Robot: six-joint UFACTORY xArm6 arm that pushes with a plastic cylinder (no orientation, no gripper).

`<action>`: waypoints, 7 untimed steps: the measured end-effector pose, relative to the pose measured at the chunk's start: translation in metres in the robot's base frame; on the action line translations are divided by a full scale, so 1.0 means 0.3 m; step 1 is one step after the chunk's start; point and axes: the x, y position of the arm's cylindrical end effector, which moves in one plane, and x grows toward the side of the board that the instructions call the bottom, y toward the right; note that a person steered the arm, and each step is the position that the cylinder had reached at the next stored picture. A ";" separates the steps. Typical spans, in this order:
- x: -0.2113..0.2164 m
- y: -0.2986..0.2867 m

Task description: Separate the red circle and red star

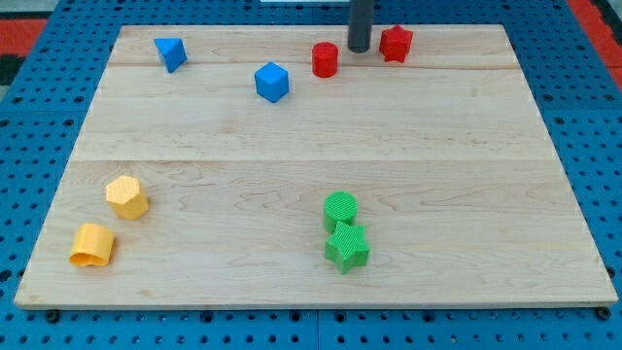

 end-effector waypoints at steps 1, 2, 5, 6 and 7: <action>0.019 0.168; -0.059 0.137; 0.027 0.294; 0.070 0.319; 0.070 0.294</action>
